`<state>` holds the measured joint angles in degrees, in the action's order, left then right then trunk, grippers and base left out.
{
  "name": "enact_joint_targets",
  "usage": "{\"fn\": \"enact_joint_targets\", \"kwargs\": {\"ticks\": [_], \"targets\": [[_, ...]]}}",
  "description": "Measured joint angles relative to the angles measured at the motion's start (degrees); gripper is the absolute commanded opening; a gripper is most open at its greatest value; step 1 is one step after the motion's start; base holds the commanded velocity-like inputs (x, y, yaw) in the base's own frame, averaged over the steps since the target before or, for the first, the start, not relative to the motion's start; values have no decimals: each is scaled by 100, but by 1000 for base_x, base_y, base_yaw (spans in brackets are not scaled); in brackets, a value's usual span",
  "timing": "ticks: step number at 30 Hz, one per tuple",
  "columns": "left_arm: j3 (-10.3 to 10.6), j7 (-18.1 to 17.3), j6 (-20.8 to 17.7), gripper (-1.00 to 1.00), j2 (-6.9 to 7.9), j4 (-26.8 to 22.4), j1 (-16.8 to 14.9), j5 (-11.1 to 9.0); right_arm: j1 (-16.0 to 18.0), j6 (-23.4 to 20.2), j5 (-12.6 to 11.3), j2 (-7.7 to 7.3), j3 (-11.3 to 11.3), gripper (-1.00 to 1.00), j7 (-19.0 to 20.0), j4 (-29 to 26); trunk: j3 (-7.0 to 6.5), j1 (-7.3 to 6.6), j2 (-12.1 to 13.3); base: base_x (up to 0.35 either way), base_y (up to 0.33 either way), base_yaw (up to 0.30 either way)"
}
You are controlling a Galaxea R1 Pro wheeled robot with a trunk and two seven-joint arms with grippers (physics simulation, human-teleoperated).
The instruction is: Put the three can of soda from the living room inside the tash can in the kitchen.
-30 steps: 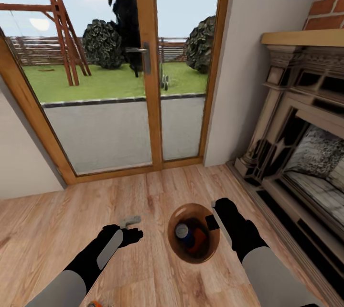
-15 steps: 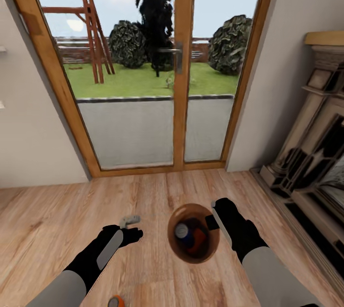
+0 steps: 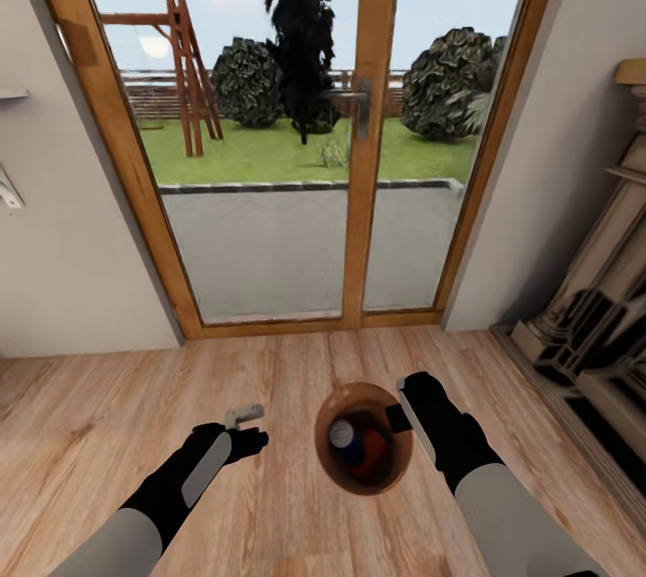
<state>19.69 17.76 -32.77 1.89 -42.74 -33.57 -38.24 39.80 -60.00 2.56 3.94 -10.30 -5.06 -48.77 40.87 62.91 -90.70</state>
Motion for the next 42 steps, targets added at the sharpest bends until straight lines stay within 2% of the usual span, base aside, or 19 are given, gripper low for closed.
{"fn": "enact_joint_targets", "kwargs": {"ticks": [5, 10, 16, 22, 27, 32, 37, 42], "targets": [[0, 5, 5, 100, -4, 2, 0, 0, 0, 0, 40, 0, 0, -100, -3, 1, 0, 0, 0, 45, 63, 1], [0, 1, 7, 100, -4, 2, 0, 0, 0, 0, -37, 0, 0, -100, 3, 0, 0, 0, 0, 52, 47, 0], [0, 4, 7, 100, -4, 2, 0, 0, 0, 0, 45, 0, -1, -100, -5, 0, 0, 0, 0, 44, 44, 0], [0, 5, 7, 100, -5, 3, 0, 0, 0, 0, -42, 0, -5, -100, 5, 0, 0, 0, 0, 82, 79, 0], [0, 7, 7, 100, -4, 2, 0, 0, 0, 0, 64, -1, -7, -100, -5, 0, 0, 0, 0, 90, 78, 0], [0, 4, 7, 100, -5, 3, 0, 0, 0, 0, -49, 2, -9, -100, 6, 0, 0, 0, 0, 79, 34, 0], [2, 4, 12, 100, -6, 2, 0, 5, 0, 0, 83, 30, -8, -100, -6, 1, 0, 0, 0, 101, 54, 0], [46, 7, 31, 100, -12, 3, 0, 8, 0, 0, -63, 61, -9, -100, 7, 1, 0, 0, 0, 45, 22, 0]]}}
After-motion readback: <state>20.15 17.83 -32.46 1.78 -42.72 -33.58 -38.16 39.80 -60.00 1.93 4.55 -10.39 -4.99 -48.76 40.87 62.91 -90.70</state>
